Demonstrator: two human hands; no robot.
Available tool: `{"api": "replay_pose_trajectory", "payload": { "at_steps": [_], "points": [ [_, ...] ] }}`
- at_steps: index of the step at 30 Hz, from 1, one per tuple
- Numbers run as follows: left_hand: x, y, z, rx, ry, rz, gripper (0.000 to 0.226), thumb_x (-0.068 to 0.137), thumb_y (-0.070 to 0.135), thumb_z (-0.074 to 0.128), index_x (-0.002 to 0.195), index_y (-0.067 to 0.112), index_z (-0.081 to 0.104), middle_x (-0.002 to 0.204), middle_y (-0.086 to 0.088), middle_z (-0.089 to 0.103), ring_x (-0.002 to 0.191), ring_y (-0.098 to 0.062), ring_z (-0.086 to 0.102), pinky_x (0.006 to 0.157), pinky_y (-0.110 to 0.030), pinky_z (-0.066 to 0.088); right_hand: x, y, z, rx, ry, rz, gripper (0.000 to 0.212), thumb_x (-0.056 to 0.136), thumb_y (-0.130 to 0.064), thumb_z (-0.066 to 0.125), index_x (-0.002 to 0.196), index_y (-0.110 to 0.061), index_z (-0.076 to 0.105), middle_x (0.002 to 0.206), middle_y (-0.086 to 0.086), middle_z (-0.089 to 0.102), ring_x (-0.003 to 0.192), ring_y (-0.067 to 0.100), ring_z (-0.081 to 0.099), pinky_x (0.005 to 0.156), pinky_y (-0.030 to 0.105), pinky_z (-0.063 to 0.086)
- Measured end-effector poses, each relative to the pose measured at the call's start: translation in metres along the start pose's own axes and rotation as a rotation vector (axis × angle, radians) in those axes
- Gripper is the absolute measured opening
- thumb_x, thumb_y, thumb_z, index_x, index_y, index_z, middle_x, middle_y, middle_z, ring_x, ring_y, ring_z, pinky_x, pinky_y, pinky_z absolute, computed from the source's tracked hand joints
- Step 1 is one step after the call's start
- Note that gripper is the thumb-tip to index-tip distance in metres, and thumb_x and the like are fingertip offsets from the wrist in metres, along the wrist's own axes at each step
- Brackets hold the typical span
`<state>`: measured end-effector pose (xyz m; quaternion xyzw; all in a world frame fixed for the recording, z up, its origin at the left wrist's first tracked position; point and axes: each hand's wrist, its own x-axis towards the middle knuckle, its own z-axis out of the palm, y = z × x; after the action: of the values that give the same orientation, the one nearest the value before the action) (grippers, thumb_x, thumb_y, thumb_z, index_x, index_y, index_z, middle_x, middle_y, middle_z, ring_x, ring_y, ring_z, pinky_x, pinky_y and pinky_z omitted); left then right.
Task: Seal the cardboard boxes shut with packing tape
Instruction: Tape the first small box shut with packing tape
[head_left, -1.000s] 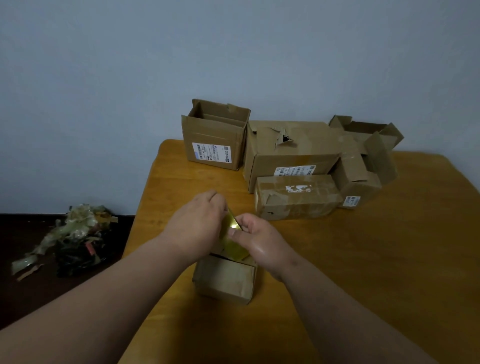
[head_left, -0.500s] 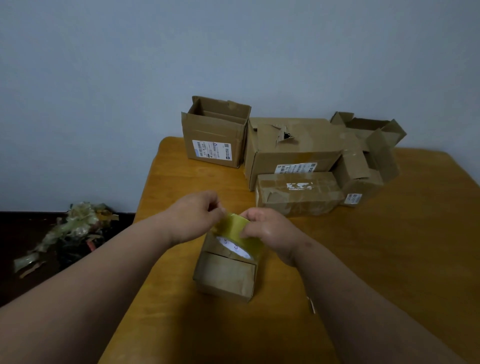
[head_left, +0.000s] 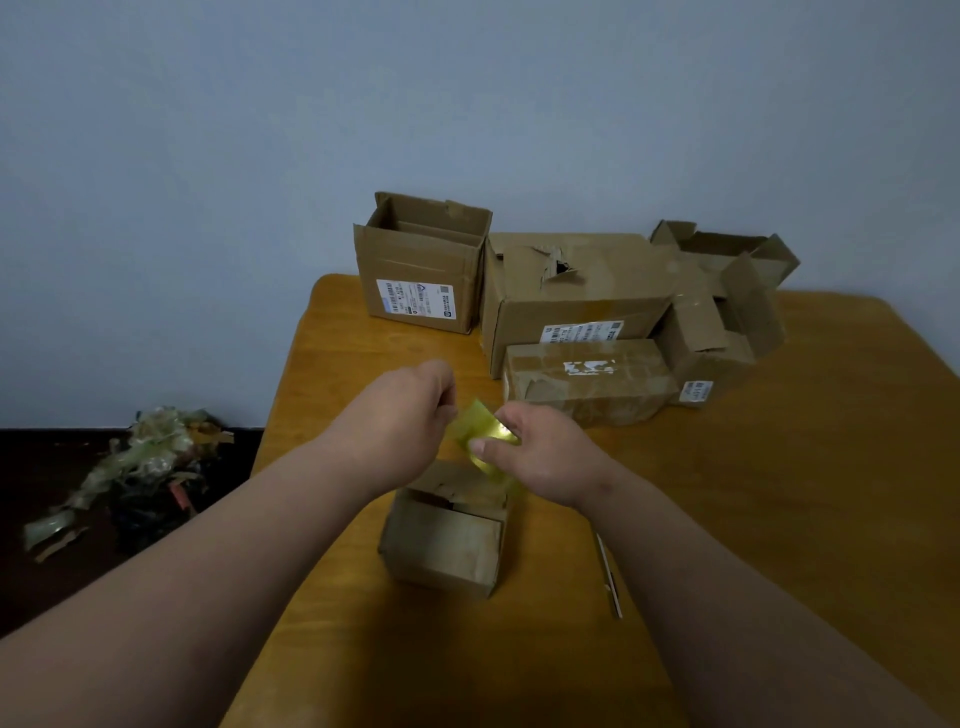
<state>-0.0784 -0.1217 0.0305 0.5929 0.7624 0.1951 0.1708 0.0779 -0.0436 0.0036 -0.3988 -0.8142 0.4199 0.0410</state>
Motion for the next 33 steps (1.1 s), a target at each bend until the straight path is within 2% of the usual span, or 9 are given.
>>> {"api": "replay_pose_trajectory", "payload": {
  "at_steps": [9, 12, 14, 16, 21, 23, 26, 29, 33],
  "points": [
    [0.004, -0.007, -0.021, -0.207, -0.094, -0.189, 0.016, 0.095, 0.016, 0.058, 0.081, 0.022, 0.052, 0.085, -0.003, 0.061, 0.079, -0.021, 0.063, 0.074, -0.043, 0.059, -0.019, 0.014, -0.019, 0.274, -0.187, 0.039, 0.027, 0.085, -0.038, 0.065, 0.091, -0.012, 0.064, 0.085, 0.001, 0.062, 0.078, 0.013, 0.057, 0.074, 0.033, 0.043],
    [0.003, 0.004, -0.013, -0.065, -0.108, -0.137, 0.019, 0.097, 0.018, 0.055, 0.081, 0.026, 0.049, 0.084, 0.000, 0.061, 0.078, -0.017, 0.060, 0.060, -0.030, 0.048, -0.017, 0.022, -0.014, 0.063, -0.151, 0.023, 0.018, 0.095, -0.035, 0.060, 0.092, -0.017, 0.060, 0.083, -0.002, 0.058, 0.080, 0.016, 0.055, 0.079, 0.038, 0.043],
    [0.004, 0.010, -0.009, -0.057, -0.066, -0.124, 0.019, 0.097, 0.018, 0.054, 0.081, 0.025, 0.048, 0.084, 0.000, 0.060, 0.078, -0.017, 0.060, 0.057, -0.027, 0.042, -0.011, 0.023, -0.008, -0.168, -0.013, 0.049, 0.025, 0.098, -0.044, 0.051, 0.093, -0.020, 0.056, 0.082, -0.005, 0.056, 0.086, 0.018, 0.055, 0.090, 0.041, 0.039],
    [0.006, 0.011, -0.008, -0.073, -0.027, -0.136, 0.017, 0.097, 0.017, 0.054, 0.082, 0.024, 0.049, 0.083, 0.000, 0.060, 0.078, -0.017, 0.060, 0.057, -0.027, 0.043, -0.007, 0.023, -0.005, -0.276, 0.124, 0.075, 0.029, 0.098, -0.050, 0.046, 0.090, -0.022, 0.054, 0.081, -0.007, 0.054, 0.085, 0.018, 0.055, 0.089, 0.040, 0.037],
    [0.012, 0.000, -0.016, -0.157, -0.001, -0.229, 0.013, 0.096, 0.015, 0.057, 0.086, 0.022, 0.052, 0.087, -0.003, 0.060, 0.083, -0.021, 0.062, 0.077, -0.044, 0.059, -0.018, 0.026, -0.019, 0.257, -0.111, 0.052, 0.028, 0.086, -0.043, 0.055, 0.084, -0.015, 0.057, 0.086, 0.005, 0.056, 0.079, 0.019, 0.053, 0.073, 0.037, 0.042],
    [0.013, -0.001, -0.022, -0.180, -0.004, -0.220, 0.014, 0.096, 0.014, 0.057, 0.085, 0.021, 0.053, 0.088, -0.003, 0.059, 0.084, -0.022, 0.061, 0.079, -0.045, 0.058, -0.023, 0.030, -0.021, 0.309, -0.162, 0.046, 0.026, 0.079, -0.038, 0.056, 0.087, -0.014, 0.058, 0.087, 0.006, 0.056, 0.080, 0.018, 0.052, 0.073, 0.036, 0.041],
    [0.015, 0.006, -0.024, -0.121, -0.035, -0.165, 0.015, 0.097, 0.016, 0.056, 0.084, 0.023, 0.051, 0.087, -0.001, 0.060, 0.083, -0.021, 0.062, 0.073, -0.040, 0.057, -0.019, 0.042, -0.016, 0.171, -0.116, 0.037, 0.024, 0.091, -0.038, 0.059, 0.099, -0.016, 0.060, 0.092, 0.006, 0.064, 0.086, 0.020, 0.060, 0.082, 0.045, 0.048],
    [0.016, 0.016, -0.021, -0.055, -0.001, -0.108, 0.018, 0.098, 0.017, 0.052, 0.083, 0.025, 0.048, 0.084, 0.001, 0.059, 0.080, -0.019, 0.062, 0.063, -0.031, 0.051, -0.008, 0.049, -0.010, -0.120, 0.052, 0.065, 0.020, 0.096, -0.043, 0.053, 0.094, -0.023, 0.052, 0.085, -0.007, 0.058, 0.088, 0.017, 0.056, 0.096, 0.044, 0.036],
    [0.017, 0.018, -0.018, -0.092, 0.055, -0.075, 0.016, 0.098, 0.017, 0.053, 0.085, 0.024, 0.049, 0.084, 0.002, 0.059, 0.079, -0.016, 0.061, 0.065, -0.031, 0.053, 0.006, 0.049, -0.007, -0.292, 0.233, 0.195, 0.029, 0.099, -0.049, 0.042, 0.105, -0.021, 0.051, 0.100, -0.002, 0.059, 0.100, 0.021, 0.056, 0.090, 0.039, 0.026]
  ]
}}
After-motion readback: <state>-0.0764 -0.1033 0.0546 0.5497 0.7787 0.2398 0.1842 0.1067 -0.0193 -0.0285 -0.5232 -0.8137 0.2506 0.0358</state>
